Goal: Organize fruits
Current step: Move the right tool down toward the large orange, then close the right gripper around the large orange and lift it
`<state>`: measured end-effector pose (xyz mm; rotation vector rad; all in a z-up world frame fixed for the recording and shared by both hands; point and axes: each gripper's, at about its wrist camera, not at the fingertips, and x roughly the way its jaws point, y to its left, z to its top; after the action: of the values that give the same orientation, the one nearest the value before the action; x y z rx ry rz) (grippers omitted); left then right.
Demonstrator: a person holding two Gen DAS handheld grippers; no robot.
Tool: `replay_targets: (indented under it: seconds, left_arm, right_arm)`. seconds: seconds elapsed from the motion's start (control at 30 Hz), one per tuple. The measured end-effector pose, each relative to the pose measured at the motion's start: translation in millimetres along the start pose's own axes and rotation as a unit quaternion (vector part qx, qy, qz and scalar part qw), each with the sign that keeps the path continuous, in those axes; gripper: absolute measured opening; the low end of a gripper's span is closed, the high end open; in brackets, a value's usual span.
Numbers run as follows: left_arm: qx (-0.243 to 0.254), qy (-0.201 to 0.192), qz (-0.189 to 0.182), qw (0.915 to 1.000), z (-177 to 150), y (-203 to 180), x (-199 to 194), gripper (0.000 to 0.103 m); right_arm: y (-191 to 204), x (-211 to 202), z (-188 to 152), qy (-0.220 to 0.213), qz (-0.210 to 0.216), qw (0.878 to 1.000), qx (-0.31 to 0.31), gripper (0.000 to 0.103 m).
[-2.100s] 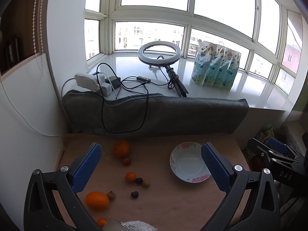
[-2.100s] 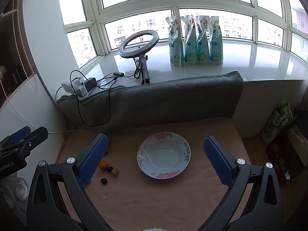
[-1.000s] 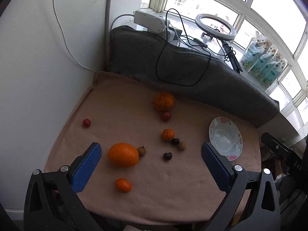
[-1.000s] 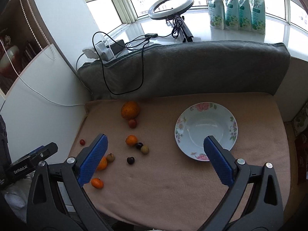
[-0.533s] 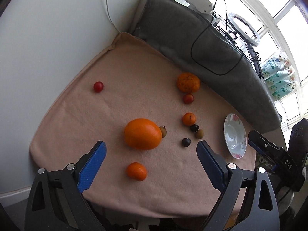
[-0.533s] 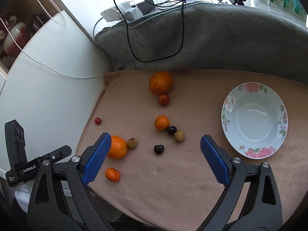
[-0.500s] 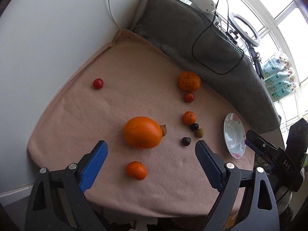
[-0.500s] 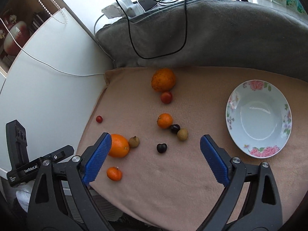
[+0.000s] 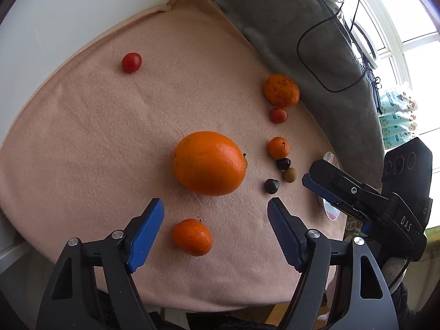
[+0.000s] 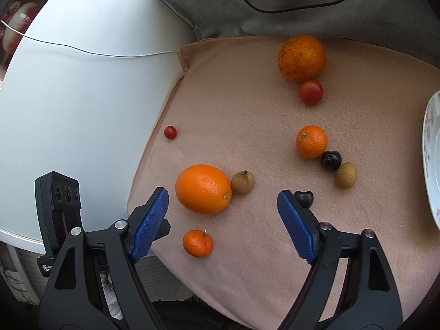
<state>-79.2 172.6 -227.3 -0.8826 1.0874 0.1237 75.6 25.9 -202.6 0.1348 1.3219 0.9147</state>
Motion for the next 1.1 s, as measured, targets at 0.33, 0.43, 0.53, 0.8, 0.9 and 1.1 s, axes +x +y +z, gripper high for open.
replay_targets:
  seconds: [0.33,0.43,0.53,0.8,0.9,1.1]
  left_arm:
    - [-0.028,0.001,-0.039,0.9989,1.1,7.9,15.3,0.069]
    - [-0.028,0.0,-0.045,0.9986,2.2,7.4,17.7,0.065]
    - [-0.033,0.0,-0.049,0.9982,3.7,8.7,20.4,0.063]
    - [-0.039,0.001,-0.051,0.9979,7.1,12.2,27.8,0.061]
    - [-0.044,0.004,-0.051,0.9977,6.8,15.9,28.7,0.061]
    - [-0.043,0.003,-0.049,0.9978,7.7,18.7,29.9,0.059]
  right_arm:
    - [23.6,45.7,19.4,0.063,0.008,0.995,-0.071,0.077]
    - [26.5,56.3,21.9,0.076,0.008,0.994,-0.08,0.075]
    - [28.1,62.9,22.6,0.087,0.01,0.992,-0.088,0.07]
    - [30.6,78.9,21.7,0.107,0.003,0.988,-0.109,0.07]
    - [29.7,83.2,21.4,0.111,0.0,0.988,-0.112,0.07]
    - [34.3,92.0,21.7,0.119,0.002,0.985,-0.127,0.069]
